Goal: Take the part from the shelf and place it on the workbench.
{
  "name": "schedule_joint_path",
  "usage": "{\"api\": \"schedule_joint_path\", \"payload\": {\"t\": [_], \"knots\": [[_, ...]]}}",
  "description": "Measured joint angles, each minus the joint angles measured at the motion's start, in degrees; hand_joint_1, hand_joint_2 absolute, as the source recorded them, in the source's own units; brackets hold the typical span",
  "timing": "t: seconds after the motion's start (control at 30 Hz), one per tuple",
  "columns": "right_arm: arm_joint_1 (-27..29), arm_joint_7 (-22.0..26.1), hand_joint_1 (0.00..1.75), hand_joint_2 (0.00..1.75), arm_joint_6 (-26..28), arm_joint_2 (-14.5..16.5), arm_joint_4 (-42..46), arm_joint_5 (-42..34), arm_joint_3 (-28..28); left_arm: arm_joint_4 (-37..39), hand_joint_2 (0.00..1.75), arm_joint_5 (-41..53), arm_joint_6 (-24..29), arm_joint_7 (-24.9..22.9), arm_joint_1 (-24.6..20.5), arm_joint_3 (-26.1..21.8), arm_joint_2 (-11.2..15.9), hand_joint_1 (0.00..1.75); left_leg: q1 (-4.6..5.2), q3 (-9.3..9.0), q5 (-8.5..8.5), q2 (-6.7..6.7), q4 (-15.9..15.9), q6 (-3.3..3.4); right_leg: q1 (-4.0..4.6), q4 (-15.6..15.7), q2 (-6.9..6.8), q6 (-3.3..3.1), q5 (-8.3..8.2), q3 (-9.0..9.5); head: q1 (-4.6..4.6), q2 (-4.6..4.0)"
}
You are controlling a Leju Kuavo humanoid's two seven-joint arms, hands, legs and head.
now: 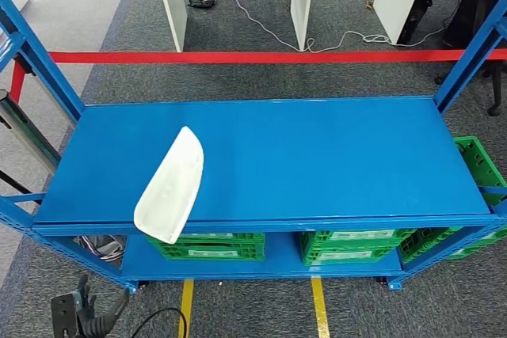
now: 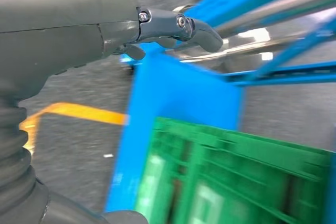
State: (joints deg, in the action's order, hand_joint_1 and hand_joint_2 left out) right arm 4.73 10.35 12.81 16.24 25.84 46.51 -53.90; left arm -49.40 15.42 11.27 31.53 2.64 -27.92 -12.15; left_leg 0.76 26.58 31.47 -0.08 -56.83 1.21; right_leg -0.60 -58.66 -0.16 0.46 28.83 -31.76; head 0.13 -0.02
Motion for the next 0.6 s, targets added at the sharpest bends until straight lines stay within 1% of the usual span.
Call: {"api": "schedule_joint_path", "payload": {"t": [0.23, 0.6], "knots": [[-0.6, 1.0, 0.0, 1.75, 1.1, 1.2, 0.1, 4.7, -4.5, -12.8, 1.75, -0.7, 3.1, 2.8, 2.0, 5.0, -1.7, 0.0, 0.0, 0.0, 0.0, 0.0, 0.0, 0.0, 0.0, 0.0, 0.0, 0.0, 0.0, 0.0, 0.0, 0.0], [-1.3, 2.2, 0.0, 1.75, 2.9, 2.6, 0.2, 9.7, -9.6, -31.7, 1.75, -2.6, 14.6, 5.8, 5.0, 14.0, -2.4, 0.0, 0.0, 0.0, 0.0, 0.0, 0.0, 0.0, 0.0, 0.0, 0.0, 0.0, 0.0, 0.0, -0.01, 0.0]]}}
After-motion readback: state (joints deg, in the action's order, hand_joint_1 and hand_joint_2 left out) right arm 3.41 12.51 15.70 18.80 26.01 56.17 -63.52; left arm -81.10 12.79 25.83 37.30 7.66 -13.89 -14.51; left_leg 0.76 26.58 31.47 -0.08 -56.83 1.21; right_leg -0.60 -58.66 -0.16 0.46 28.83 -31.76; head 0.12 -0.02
